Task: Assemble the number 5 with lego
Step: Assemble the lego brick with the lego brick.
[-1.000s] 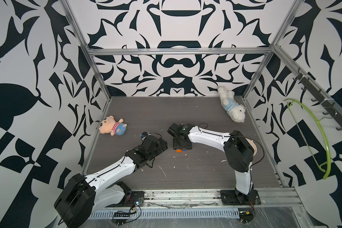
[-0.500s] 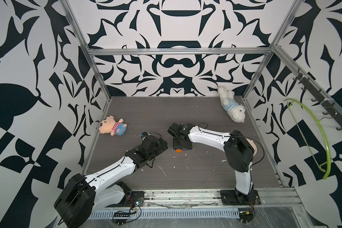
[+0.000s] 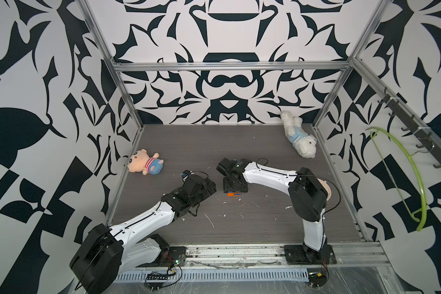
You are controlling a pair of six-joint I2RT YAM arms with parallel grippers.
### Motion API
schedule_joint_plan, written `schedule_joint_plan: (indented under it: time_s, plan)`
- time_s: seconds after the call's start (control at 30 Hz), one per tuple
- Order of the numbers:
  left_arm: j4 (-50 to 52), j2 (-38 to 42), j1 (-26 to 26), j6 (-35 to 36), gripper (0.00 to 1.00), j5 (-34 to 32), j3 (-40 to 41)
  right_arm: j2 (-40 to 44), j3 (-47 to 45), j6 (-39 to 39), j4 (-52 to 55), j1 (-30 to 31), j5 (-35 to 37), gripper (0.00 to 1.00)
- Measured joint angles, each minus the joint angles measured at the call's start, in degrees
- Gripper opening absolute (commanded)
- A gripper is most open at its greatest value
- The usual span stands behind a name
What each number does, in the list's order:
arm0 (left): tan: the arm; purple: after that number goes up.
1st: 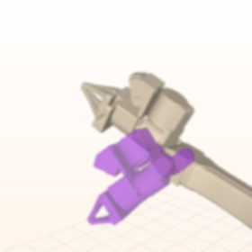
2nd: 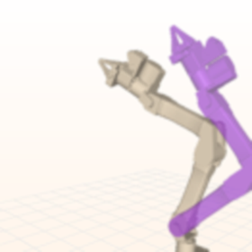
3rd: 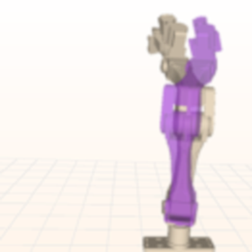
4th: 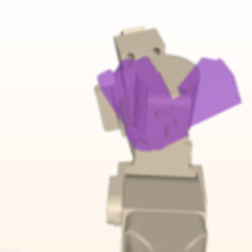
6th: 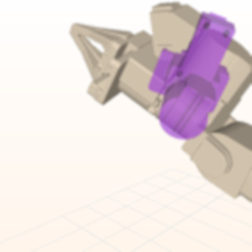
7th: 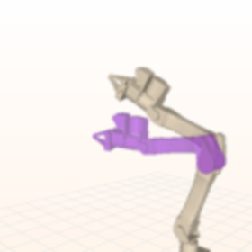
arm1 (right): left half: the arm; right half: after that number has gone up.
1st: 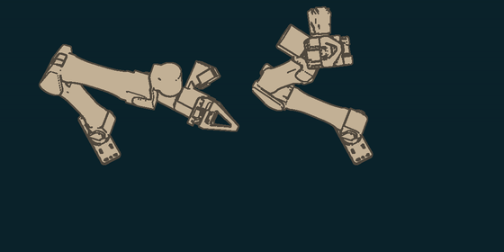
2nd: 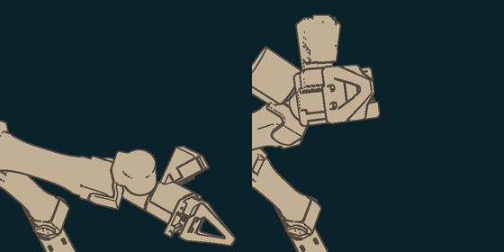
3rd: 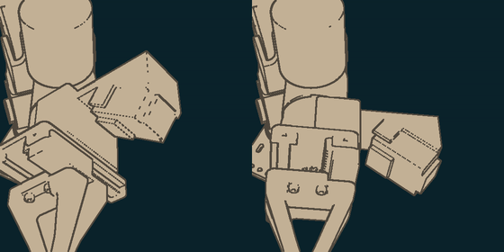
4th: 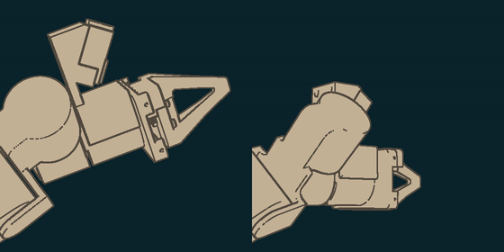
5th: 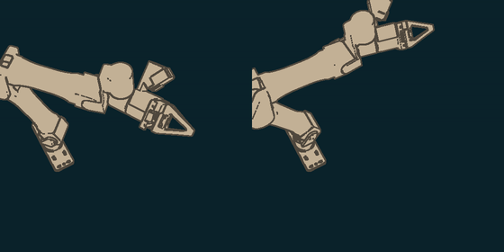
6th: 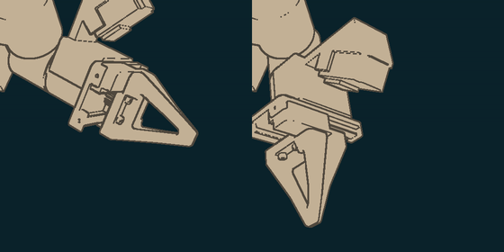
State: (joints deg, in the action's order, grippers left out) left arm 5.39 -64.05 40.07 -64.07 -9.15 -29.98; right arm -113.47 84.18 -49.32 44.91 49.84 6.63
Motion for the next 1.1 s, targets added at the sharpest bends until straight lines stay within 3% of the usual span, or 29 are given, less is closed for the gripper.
schedule_joint_plan:
  time_s: [1.1]
  plan:
    - [0.02,0.44,0.0,0.0,0.99,-0.46,0.0,-1.33,1.86,1.49,1.9,-0.48,-0.92,0.62]
